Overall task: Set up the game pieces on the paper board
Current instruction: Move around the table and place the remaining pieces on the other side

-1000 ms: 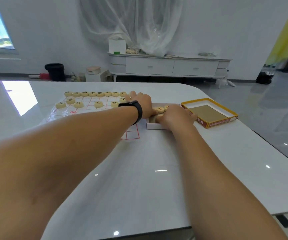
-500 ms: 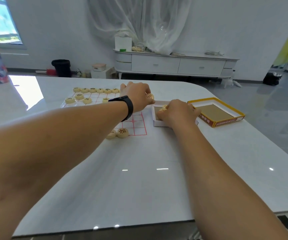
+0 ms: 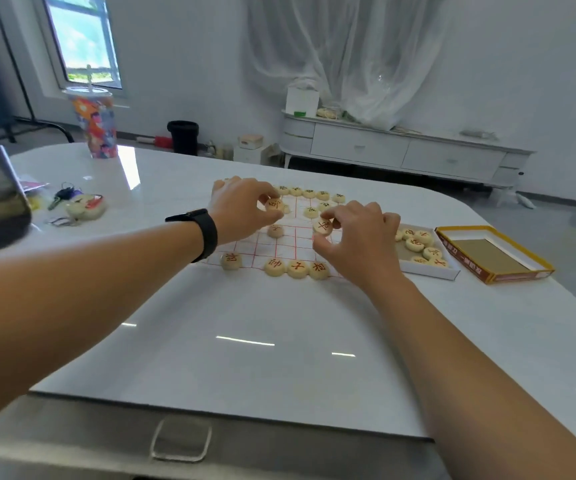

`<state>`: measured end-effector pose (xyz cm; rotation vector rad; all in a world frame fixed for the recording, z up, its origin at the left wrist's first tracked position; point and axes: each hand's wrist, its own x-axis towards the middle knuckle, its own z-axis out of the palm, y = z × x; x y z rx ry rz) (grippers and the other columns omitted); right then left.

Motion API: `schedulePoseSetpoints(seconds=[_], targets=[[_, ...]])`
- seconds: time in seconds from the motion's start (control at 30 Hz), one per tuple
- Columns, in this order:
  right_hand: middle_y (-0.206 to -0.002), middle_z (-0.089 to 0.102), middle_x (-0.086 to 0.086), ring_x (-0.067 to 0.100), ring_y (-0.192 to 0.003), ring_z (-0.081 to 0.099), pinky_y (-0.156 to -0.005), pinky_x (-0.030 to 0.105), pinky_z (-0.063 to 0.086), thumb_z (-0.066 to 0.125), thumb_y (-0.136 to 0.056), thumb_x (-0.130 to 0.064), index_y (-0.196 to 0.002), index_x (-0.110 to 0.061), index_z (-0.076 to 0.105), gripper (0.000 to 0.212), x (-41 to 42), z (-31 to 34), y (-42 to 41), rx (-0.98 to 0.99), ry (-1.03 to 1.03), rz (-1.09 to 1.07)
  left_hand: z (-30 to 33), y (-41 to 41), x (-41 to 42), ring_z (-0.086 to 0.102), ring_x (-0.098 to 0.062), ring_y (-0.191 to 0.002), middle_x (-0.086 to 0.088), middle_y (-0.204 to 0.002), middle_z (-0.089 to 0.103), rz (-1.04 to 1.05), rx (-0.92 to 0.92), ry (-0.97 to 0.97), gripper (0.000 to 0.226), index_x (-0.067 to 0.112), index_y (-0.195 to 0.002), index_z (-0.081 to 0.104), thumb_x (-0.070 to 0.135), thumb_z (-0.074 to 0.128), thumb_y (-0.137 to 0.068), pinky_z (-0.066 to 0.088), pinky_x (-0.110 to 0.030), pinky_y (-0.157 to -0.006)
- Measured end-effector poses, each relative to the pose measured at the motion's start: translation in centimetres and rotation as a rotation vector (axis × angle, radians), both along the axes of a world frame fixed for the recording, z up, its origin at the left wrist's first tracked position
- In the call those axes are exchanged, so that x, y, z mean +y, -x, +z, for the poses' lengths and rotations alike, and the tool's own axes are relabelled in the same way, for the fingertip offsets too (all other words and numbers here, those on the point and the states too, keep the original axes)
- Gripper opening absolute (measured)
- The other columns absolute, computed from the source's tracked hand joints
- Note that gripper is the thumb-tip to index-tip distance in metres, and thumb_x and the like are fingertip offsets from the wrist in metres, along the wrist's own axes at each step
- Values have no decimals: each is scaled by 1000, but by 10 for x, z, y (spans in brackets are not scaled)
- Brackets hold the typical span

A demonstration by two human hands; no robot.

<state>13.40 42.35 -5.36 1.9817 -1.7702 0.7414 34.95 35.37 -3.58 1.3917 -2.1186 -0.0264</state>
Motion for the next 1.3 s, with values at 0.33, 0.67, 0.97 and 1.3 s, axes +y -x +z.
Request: schedulePoseSetpoints(seconds=[0.33, 0.67, 0.97, 1.3], targets=[[-111, 65, -10, 20, -105, 49, -83, 37, 22, 57, -87, -51, -118, -30, 68, 40, 14, 2, -34, 92, 113, 93, -33, -113, 28, 57, -15, -88, -2, -103, 71, 30, 268, 185, 32, 15, -116, 72, 34, 71, -90, 54, -40, -83], [-102, 63, -15, 16, -103, 44, -82, 37, 22, 53, -89, -56, -113, -32, 68, 37, -14, 21, -138, 26, 115, 171, -44, -143, 16, 54, -14, -91, 4, -104, 65, 114, 334, 29, 30, 21, -117, 70, 30, 72, -88, 46, -30, -84], [-116, 63, -15, 15, -113, 40, -83, 32, 14, 60, -90, -53, -118, -33, 65, 35, 6, -5, -133, -18, 51, 241, -40, -144, 25, 54, 4, -79, 8, -107, 67, 64, 458, -111, 30, 24, -119, 70, 31, 72, -90, 38, -10, -71], [-98, 62, -23, 6, -100, 33, -83, 37, 21, 65, -91, -50, -114, -38, 62, 26, 12, -17, -156, -155, -114, 391, -41, -147, 26, 53, 2, -79, 14, -101, 64, 92, 561, -121, 44, 29, -127, 62, 38, 77, -87, 40, -18, -72]])
